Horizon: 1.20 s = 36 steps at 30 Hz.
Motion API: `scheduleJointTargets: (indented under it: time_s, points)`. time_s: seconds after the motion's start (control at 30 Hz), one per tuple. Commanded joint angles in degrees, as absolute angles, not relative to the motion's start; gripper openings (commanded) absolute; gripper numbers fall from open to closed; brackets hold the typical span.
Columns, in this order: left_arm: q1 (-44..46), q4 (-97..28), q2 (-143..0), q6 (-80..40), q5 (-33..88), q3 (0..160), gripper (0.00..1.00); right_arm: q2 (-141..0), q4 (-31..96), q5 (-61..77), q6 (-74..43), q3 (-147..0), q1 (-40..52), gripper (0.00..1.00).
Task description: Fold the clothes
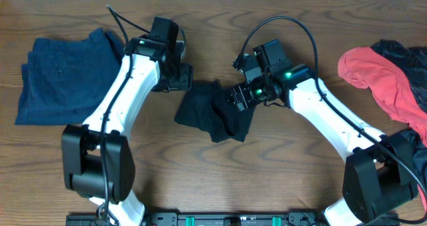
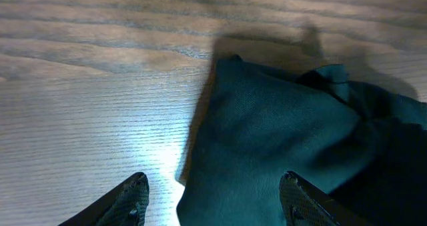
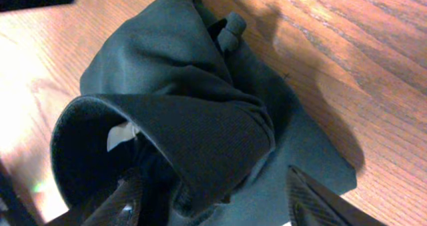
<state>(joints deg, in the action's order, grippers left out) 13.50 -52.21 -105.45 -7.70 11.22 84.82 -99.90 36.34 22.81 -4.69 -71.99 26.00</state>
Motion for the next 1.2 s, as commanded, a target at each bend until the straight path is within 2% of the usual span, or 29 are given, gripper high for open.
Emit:
scheduleJointTargets:
  time_s: [0.0, 0.07, 0.1, 0.2, 0.3, 0.4, 0.7, 0.8, 0.93, 1.0, 1.17]
  points:
    - [13.3, -52.1, -107.2, -8.2, 14.0, 84.6, 0.65, -98.8, 36.4, 16.9, -8.9, -72.0, 26.9, 0.58]
    - [13.3, -51.9, -107.9, -8.2, 15.5, 84.6, 0.64, -99.1, 37.0, 12.7, -11.6, -71.9, 26.9, 0.47]
    - [13.3, -51.8, -108.2, -8.2, 16.1, 84.6, 0.65, -99.4, 37.3, 11.9, -12.1, -71.9, 26.9, 0.3]
    - [13.3, -51.5, -108.9, -8.2, 16.1, 84.6, 0.64, -100.6, 37.5, 11.4, -13.3, -71.8, 26.9, 0.13]
    - [13.3, -51.4, -109.1, -8.2, 16.1, 84.6, 0.64, -102.0, 37.6, 11.4, -13.7, -71.8, 27.0, 0.01]
    - [13.3, -51.4, -109.1, -8.2, 16.1, 84.6, 0.65, -102.4, 38.5, 8.8, -14.2, -71.8, 26.7, 0.01]
    - [14.4, -51.2, -109.2, -8.2, 16.1, 84.6, 0.65, -102.5, 45.6, -11.9, -20.0, -71.8, 22.7, 0.01]
    - [15.4, -50.7, -109.3, -8.2, 16.1, 84.6, 0.64, -102.5, 46.3, -11.9, -19.9, -71.7, 21.7, 0.13]
    - [16.8, -49.6, -109.3, -8.2, 16.1, 84.6, 0.65, -102.5, 46.5, -11.7, -19.9, -71.8, 21.6, 0.41]
    - [17.3, -49.4, -109.3, -8.2, 16.0, 84.6, 0.64, -102.5, 47.0, -11.8, -19.9, -71.8, 21.6, 0.43]
    - [17.7, -49.4, -109.3, -8.2, 15.8, 84.6, 0.65, -101.6, 47.8, -7.8, -20.3, -71.9, 21.6, 0.37]
